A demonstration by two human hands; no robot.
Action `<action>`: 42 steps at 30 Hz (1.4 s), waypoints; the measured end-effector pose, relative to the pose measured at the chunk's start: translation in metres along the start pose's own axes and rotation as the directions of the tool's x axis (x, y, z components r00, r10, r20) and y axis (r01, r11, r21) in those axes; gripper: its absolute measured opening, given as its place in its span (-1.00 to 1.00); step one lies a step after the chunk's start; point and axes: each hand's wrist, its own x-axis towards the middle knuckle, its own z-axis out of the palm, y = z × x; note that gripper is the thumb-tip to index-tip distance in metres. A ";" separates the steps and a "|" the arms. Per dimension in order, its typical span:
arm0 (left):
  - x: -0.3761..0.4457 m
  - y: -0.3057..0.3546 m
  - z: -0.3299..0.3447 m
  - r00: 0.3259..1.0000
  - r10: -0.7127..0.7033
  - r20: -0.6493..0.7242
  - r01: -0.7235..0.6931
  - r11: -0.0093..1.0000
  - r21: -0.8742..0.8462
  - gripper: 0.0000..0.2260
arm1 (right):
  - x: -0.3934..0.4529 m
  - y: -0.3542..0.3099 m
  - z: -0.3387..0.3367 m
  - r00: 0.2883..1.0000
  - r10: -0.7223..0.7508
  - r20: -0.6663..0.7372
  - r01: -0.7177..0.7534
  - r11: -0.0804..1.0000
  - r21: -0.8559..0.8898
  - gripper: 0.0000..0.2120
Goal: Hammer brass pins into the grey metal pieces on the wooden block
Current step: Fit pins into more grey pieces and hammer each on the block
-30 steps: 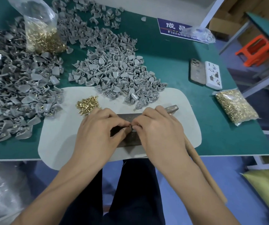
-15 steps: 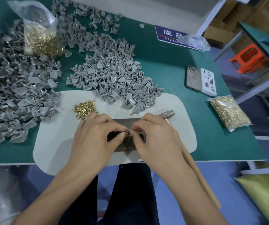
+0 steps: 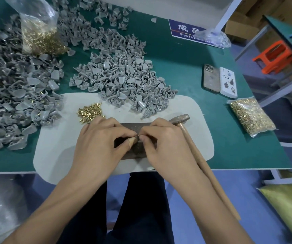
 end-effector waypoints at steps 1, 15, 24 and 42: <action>0.000 0.000 0.000 1.000 0.001 -0.001 -0.001 1.000 0.000 -0.88 | -0.001 0.002 0.002 1.000 0.002 -0.015 -0.002 1.000 0.006 -0.89; -0.002 0.002 0.000 1.000 0.019 0.004 -0.019 0.999 0.030 -0.96 | -0.041 0.086 -0.001 0.814 0.501 -0.293 -0.570 0.786 -0.240 -0.56; -0.002 -0.001 0.002 1.000 0.028 -0.013 -0.028 0.999 0.039 -0.95 | -0.057 0.062 -0.033 0.920 0.338 -0.197 -0.302 0.934 0.192 -0.74; 0.005 -0.003 -0.002 0.997 0.070 -0.007 -0.070 0.995 0.066 -0.92 | -0.079 0.021 -0.020 0.980 0.152 -0.127 -0.152 0.988 0.014 -0.56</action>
